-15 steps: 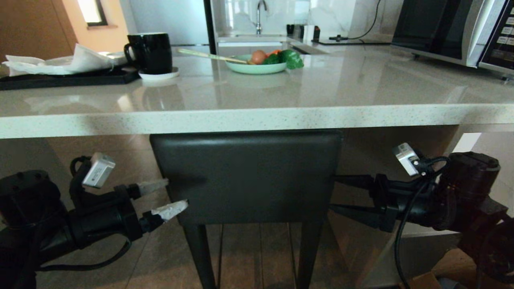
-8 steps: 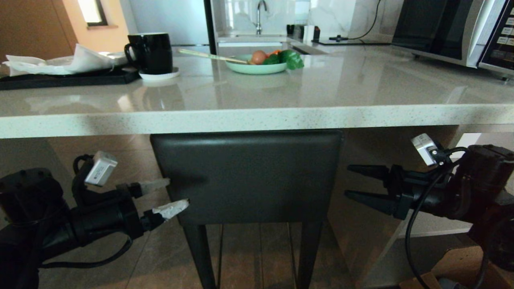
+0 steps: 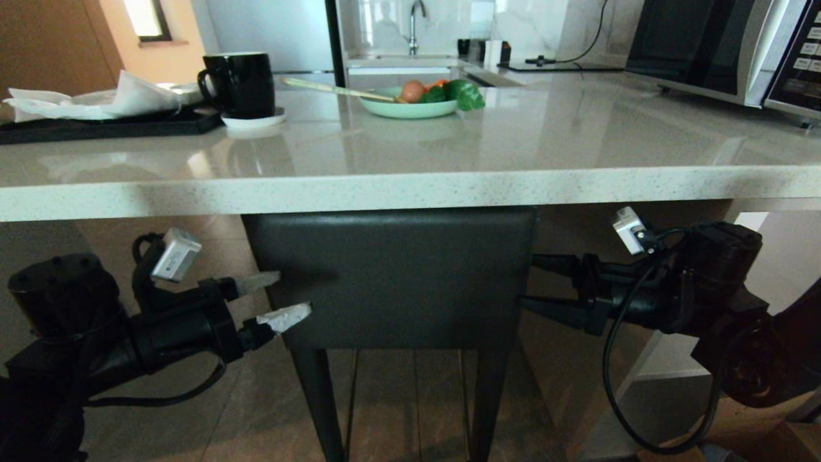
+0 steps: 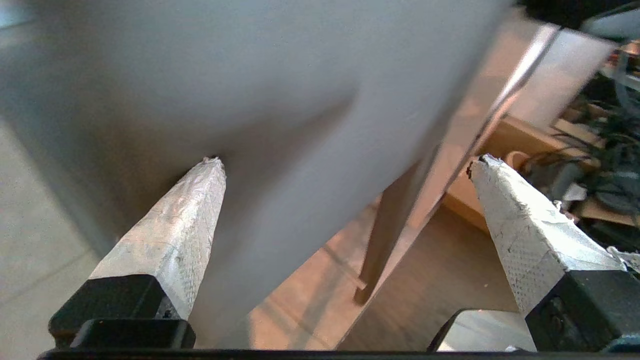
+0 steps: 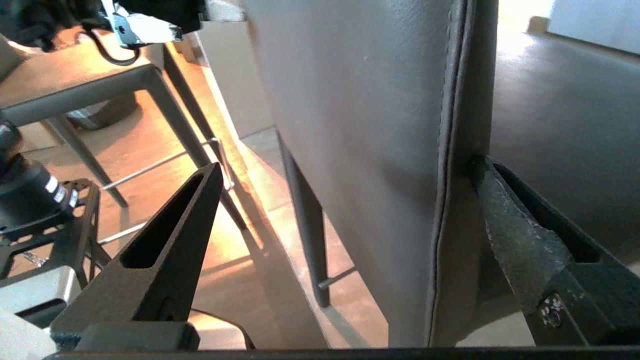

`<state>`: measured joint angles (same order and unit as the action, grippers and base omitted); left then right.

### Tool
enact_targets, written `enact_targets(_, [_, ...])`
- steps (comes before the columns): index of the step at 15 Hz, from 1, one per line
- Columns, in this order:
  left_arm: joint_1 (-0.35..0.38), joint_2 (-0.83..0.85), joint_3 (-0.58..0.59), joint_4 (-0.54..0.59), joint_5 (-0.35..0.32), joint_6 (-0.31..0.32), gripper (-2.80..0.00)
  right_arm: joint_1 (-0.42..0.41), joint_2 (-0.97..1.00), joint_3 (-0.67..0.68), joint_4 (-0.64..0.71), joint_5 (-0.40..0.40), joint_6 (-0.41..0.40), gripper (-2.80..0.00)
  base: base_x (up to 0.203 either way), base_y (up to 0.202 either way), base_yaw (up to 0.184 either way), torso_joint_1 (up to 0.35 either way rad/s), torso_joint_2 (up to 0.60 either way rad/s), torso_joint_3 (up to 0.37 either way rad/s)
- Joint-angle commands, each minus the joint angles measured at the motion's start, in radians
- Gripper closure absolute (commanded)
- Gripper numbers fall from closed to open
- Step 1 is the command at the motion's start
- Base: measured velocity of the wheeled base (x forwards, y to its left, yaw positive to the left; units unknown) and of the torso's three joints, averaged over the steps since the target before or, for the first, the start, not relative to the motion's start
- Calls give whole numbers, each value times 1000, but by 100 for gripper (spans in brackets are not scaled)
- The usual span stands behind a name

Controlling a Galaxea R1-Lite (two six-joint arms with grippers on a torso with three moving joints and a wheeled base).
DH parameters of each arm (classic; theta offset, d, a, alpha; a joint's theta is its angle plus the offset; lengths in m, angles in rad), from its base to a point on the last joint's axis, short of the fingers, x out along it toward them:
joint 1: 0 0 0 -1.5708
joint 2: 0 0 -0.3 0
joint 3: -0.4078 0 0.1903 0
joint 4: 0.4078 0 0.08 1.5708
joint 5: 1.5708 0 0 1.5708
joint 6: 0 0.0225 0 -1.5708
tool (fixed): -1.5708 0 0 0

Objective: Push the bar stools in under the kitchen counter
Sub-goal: Pull the gray chair out from under the dining table

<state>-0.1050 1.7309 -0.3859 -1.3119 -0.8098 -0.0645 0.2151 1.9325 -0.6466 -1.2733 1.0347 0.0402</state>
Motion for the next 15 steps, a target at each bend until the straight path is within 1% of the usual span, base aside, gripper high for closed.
enact_targets(1, [-11, 7, -3, -4, -15, -1, -280, 30, 14, -1, -1, 10, 1, -280, 0, 0, 0, 0, 0, 0])
enact_targets(2, [-13, 5, -1, -4, -28, -1, -280, 30, 14, 1, -1, 10, 0, -280, 0, 0, 0, 0, 0, 0])
enact_targets(5, [-12, -7, 16, -4, -32, -1, -280, 30, 14, 4, -1, 10, -2, -280, 0, 0, 0, 0, 0, 0])
enact_targets(7, [4, -55, 79, -4, -31, -1, -280, 23, 16, 4, -1, 8, -3, -280, 0, 0, 0, 0, 0, 0])
enact_targets(8, [42, -88, 111, -4, -32, -1, -280, 20, 19, 5, -1, 8, -3, -280, 0, 0, 0, 0, 0, 0])
enact_targets(10, [159, -131, 136, -4, -46, -3, -280, 21, 27, 5, -14, 7, -3, -280, 0, 0, 0, 0, 0, 0])
enact_targets(11, [233, -142, 138, -4, -82, -4, -280, 21, 35, 5, -29, 7, -1, -280, 0, 0, 0, 0, 0, 0])
enact_targets(12, [311, -147, 136, -4, -151, -4, -280, 21, 39, 4, -41, 5, 1, -280, 0, 0, 0, 0, 0, 0])
enact_targets(13, [369, -142, 127, -4, -255, -4, -280, 23, 40, 4, -41, 5, 1, -280, 0, 0, 0, 0, 0, 0])
enact_targets(14, [388, -117, 108, -5, -316, -3, -280, 24, 39, 4, -41, 5, 1, -280, 0, 0, 0, 0, 0, 0])
enact_targets(15, [385, -87, 73, -9, -343, -1, -280, 24, 39, 5, -41, 2, 1, -280, 0, 0, 0, 0, 0, 0])
